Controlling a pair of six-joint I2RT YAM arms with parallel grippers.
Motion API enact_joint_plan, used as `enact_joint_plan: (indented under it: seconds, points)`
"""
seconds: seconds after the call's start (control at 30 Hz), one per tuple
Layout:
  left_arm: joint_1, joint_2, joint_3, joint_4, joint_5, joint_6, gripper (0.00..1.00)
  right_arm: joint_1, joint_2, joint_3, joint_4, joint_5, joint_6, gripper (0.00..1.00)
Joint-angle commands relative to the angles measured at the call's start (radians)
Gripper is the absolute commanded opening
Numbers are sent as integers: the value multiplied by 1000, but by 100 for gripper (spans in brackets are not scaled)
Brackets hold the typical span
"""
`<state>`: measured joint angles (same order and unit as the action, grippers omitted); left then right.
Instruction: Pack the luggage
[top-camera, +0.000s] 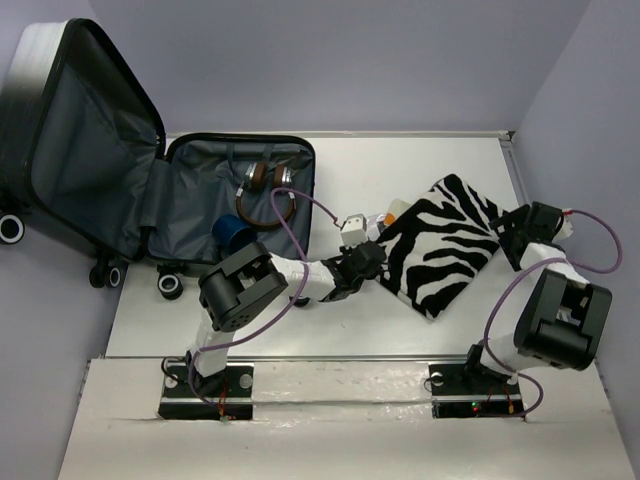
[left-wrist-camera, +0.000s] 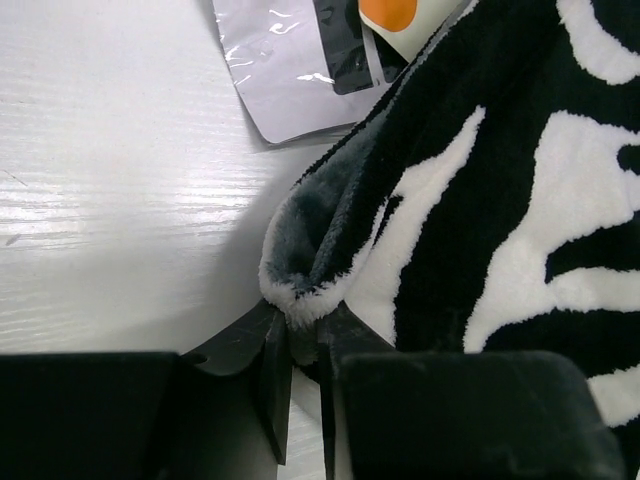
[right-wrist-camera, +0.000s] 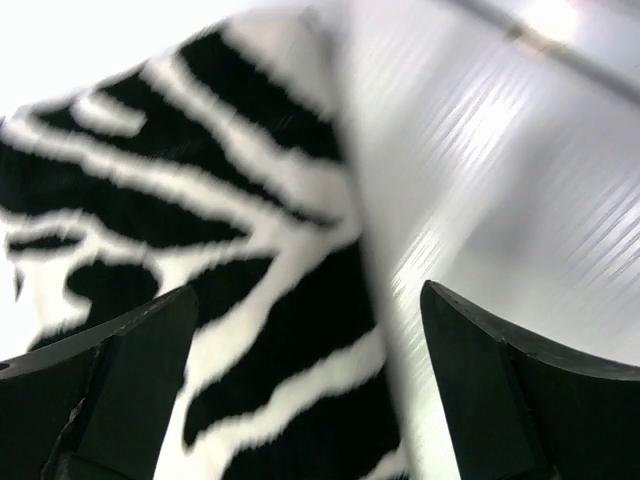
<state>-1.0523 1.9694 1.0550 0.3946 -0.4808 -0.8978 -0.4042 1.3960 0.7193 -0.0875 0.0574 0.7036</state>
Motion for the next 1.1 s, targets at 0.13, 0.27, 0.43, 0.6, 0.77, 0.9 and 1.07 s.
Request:
enact_joint_plan:
  seconds: [0.13,0.27,0.43,0.6,0.77,0.9,1.07]
  points:
    - [-32,-49,-16,64,-120,106,8,-67,251,134,63,24,19,83]
    - [-34,-53,-27,96,-110,120,6,-67,348,189,66,-34,7,75]
    - [-38,-63,-42,128,-101,142,6,-67,415,262,19,-30,-16,60]
    - [-38,-75,-49,136,-94,155,6,-67,458,330,-32,-37,-42,57]
    - [-40,-93,-50,150,-85,166,6,-67,531,401,-90,-123,-79,18]
    - [-40,-104,-35,150,-74,200,6,-67,436,318,-7,-151,-75,7]
    - [-37,-162,-21,144,-53,235,6,-67,172,203,195,-195,-35,7]
